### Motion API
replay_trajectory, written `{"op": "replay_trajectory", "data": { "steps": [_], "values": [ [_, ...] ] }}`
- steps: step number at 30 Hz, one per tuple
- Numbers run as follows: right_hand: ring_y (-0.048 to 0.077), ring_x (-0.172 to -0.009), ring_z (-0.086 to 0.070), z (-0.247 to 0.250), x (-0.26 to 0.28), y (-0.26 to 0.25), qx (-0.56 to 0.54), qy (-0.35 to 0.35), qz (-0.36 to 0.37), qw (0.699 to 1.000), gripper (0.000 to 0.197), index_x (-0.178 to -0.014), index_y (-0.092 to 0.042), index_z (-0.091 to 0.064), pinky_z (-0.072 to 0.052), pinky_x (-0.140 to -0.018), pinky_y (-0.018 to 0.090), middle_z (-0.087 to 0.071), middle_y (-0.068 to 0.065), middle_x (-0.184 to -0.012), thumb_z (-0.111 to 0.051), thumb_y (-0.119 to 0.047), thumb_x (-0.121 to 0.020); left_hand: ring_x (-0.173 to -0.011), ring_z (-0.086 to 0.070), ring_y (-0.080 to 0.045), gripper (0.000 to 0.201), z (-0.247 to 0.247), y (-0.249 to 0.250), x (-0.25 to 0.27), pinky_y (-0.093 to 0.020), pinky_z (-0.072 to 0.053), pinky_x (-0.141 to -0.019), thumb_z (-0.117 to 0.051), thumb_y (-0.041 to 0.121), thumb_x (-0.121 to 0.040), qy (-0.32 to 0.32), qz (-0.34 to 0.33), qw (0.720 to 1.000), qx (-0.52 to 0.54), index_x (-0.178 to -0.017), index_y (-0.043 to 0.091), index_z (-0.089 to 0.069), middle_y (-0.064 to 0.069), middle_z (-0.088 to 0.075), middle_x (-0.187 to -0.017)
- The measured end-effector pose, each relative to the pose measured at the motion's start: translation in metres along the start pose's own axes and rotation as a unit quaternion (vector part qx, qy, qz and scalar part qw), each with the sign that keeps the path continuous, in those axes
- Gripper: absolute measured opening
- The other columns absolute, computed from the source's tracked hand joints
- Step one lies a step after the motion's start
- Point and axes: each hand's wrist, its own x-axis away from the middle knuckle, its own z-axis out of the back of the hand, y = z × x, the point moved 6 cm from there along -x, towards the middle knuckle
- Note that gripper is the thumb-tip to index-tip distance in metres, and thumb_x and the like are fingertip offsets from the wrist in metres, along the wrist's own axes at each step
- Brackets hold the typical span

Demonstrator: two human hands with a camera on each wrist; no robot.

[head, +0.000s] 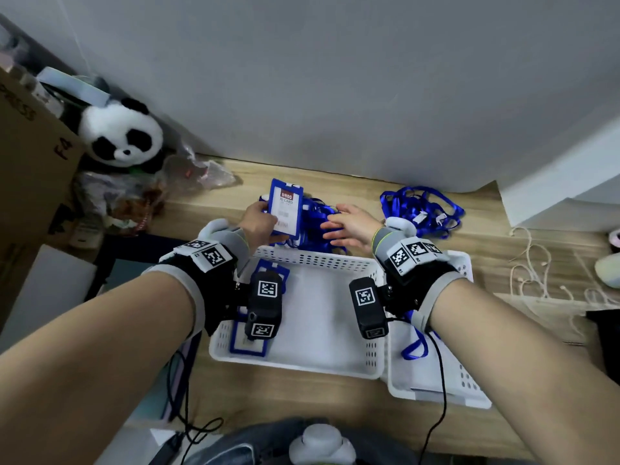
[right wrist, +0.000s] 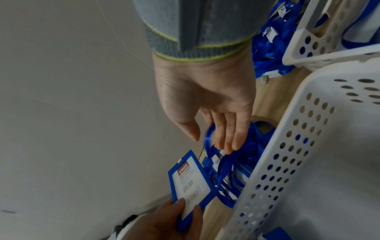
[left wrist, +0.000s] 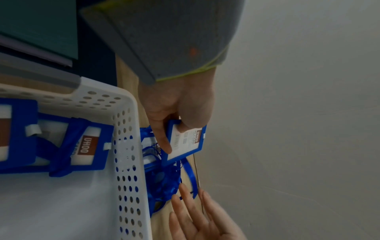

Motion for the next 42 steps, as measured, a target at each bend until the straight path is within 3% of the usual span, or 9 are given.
{"op": "replay_trajectory", "data": {
  "steps": [4,8,12,16,22,30,34,38,42],
  "values": [
    [0.016,-0.059,-0.054,-0.002,-0.007,0.003,0.004,-0.017,-0.014,1.0,0.011,-0.105,-0.009,-0.051,-0.046,-0.054,0.022,-0.059,0.007,-0.074,-0.045,-0.013,-0.097,-0.121,-0.049,-0.041,0.043,-0.002,-0.006,-0.018,-0.05,-0.046,-0.096,-0.039,-0.013,-0.092,-0.018,0.024,0.999,-0.038,-0.134,-0.005,-0.038,-0.021,-0.048,-0.134],
    [0.01,-0.056,-0.06,-0.023,-0.006,0.02,0.074,-0.14,-0.047,0.986,0.024,-0.081,-0.011,-0.064,-0.048,-0.052,0.017,-0.066,0.0,-0.064,-0.048,-0.021,-0.097,-0.111,-0.054,-0.033,0.044,0.008,-0.014,-0.031,-0.046,-0.047,-0.098,-0.043,-0.007,-0.091,0.013,0.03,0.997,-0.072,-0.134,0.001,-0.043,-0.02,-0.053,-0.127],
    [0.007,-0.057,-0.065,-0.049,-0.005,0.044,0.13,-0.199,-0.099,0.966,0.026,-0.087,-0.01,-0.066,-0.051,-0.054,0.017,-0.07,-0.003,-0.065,-0.047,-0.024,-0.097,-0.074,-0.059,-0.022,0.027,0.018,-0.01,-0.027,-0.034,-0.052,-0.072,-0.038,-0.006,-0.092,0.012,-0.007,0.999,-0.041,-0.109,0.007,-0.055,-0.01,-0.059,-0.084],
    [0.011,-0.068,-0.061,-0.07,0.0,0.069,0.216,-0.216,-0.131,0.943,0.02,-0.104,-0.008,-0.061,-0.051,-0.061,0.02,-0.066,0.003,-0.08,-0.045,-0.02,-0.097,-0.061,-0.065,-0.016,0.019,0.02,-0.012,-0.01,-0.026,-0.049,-0.064,-0.043,0.007,-0.097,-0.081,-0.024,0.996,-0.025,-0.087,0.012,-0.059,-0.008,-0.064,-0.078],
    [0.012,-0.065,-0.055,-0.101,0.003,0.09,0.26,-0.222,-0.101,0.934,0.03,-0.125,-0.016,-0.053,-0.045,-0.06,0.021,-0.06,0.001,-0.076,-0.048,-0.015,-0.096,-0.068,-0.064,-0.017,0.017,0.023,-0.045,0.01,-0.023,-0.05,-0.063,-0.044,0.015,-0.097,-0.147,0.024,0.985,-0.087,-0.092,0.012,-0.06,-0.006,-0.065,-0.078],
    [0.007,-0.059,-0.051,-0.11,0.001,0.105,0.353,-0.162,-0.034,0.921,0.026,-0.113,-0.004,-0.061,-0.042,-0.053,0.019,-0.058,-0.004,-0.068,-0.056,-0.019,-0.092,-0.069,-0.056,-0.016,0.027,0.029,-0.073,0.02,-0.025,-0.046,-0.066,-0.038,0.004,-0.097,-0.112,0.058,0.981,-0.147,-0.082,0.013,-0.058,-0.007,-0.061,-0.08],
    [0.008,-0.059,-0.051,-0.088,0.006,0.096,0.3,-0.137,-0.02,0.944,0.009,-0.099,-0.014,-0.06,-0.042,-0.053,0.018,-0.058,-0.002,-0.071,-0.055,-0.018,-0.093,-0.084,-0.058,-0.015,0.02,0.03,-0.074,0.024,-0.023,-0.045,-0.07,-0.044,0.009,-0.095,-0.091,0.03,0.983,-0.156,-0.088,0.017,-0.061,-0.003,-0.063,-0.089],
    [0.009,-0.058,-0.051,-0.046,0.018,0.074,0.162,-0.075,-0.015,0.984,0.003,-0.095,-0.013,-0.055,-0.041,-0.05,0.017,-0.058,0.001,-0.073,-0.053,-0.015,-0.095,-0.105,-0.061,-0.026,0.013,0.022,-0.074,0.033,-0.043,-0.051,-0.092,-0.057,0.034,-0.091,-0.099,0.041,0.983,-0.151,-0.101,0.026,-0.057,-0.009,-0.064,-0.114],
    [0.006,-0.05,-0.049,-0.013,0.034,0.054,0.072,-0.021,0.019,0.997,0.002,-0.097,-0.012,-0.053,-0.04,-0.045,0.014,-0.054,0.003,-0.072,-0.052,-0.012,-0.095,-0.087,-0.06,-0.014,0.018,0.001,-0.066,0.049,-0.035,-0.059,-0.065,-0.057,0.025,-0.092,-0.148,0.056,0.982,-0.102,-0.109,0.019,-0.056,-0.001,-0.062,-0.104]
  ]
}}
